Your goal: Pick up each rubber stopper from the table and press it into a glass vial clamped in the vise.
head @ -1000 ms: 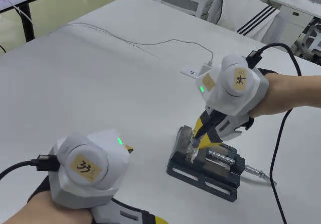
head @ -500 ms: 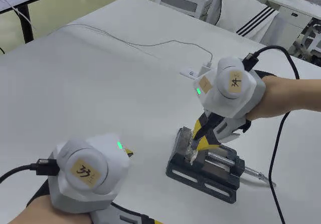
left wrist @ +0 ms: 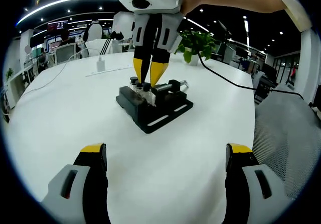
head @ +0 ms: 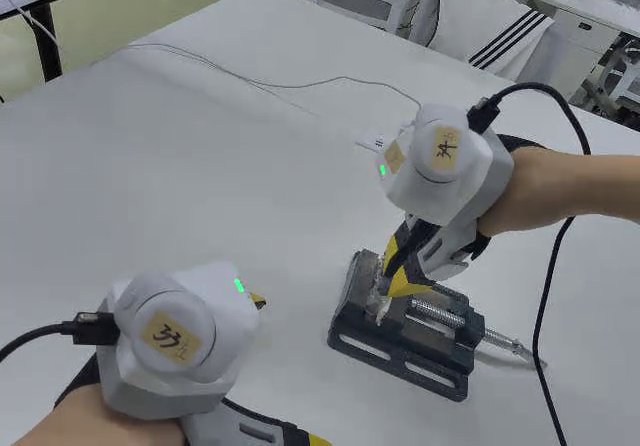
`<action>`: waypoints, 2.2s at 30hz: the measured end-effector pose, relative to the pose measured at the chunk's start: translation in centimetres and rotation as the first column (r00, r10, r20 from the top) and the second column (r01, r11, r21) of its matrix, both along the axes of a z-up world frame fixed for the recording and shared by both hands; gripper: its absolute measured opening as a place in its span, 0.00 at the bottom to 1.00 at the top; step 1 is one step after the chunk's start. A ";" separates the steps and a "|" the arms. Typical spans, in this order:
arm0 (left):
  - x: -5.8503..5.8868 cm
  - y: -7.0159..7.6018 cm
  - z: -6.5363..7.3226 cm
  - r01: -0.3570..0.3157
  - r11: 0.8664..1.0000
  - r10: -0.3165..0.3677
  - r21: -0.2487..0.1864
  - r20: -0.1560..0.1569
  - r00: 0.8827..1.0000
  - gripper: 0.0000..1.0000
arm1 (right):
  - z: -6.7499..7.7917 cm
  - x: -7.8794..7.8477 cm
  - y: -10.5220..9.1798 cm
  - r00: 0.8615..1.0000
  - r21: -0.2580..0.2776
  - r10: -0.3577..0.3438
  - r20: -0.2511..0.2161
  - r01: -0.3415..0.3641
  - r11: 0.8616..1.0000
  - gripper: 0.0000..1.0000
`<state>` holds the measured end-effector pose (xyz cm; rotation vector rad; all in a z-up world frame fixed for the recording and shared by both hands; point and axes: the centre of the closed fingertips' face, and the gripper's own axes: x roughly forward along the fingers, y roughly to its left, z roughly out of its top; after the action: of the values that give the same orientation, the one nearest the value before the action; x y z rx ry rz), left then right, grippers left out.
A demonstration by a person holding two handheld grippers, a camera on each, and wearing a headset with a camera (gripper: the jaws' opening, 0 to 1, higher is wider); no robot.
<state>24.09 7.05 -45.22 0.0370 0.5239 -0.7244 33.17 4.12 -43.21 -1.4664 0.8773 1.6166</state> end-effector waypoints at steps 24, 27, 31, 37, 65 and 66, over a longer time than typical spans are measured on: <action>-0.2 -0.9 -0.5 0.006 1.000 -0.006 -0.017 -0.012 1.000 0.98 | -0.1 0.0 -0.1 0.965 -0.022 -0.261 0.025 0.261 0.965 0.05; -0.2 -1.0 -0.6 0.010 1.000 -0.010 -0.018 -0.013 1.000 0.98 | 0.0 -0.2 -0.2 0.969 -0.012 -0.247 0.022 0.247 0.969 0.05; -0.3 -1.1 -0.6 0.009 1.000 -0.009 -0.021 -0.014 1.000 0.98 | 0.1 -0.3 -0.4 0.980 0.004 -0.198 0.015 0.198 0.980 0.06; -0.3 -0.9 -0.4 0.008 1.000 -0.009 -0.020 -0.013 1.000 0.98 | 0.0 -0.2 -0.1 0.989 0.010 -0.149 0.020 0.148 0.989 0.07; 0.0 -0.5 -0.6 0.002 1.000 -0.002 -0.015 -0.017 1.000 0.98 | 1.5 0.4 -0.7 0.986 0.094 -0.160 -0.053 0.164 0.982 0.00; 0.0 -0.5 -0.6 0.003 1.000 -0.003 -0.015 -0.018 1.000 0.98 | 1.4 0.3 -0.6 0.987 0.095 -0.152 -0.054 0.157 0.983 0.00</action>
<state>24.08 6.51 -45.84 0.0175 0.5352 -0.7324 33.48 3.49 -41.77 -1.2655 0.9009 1.5612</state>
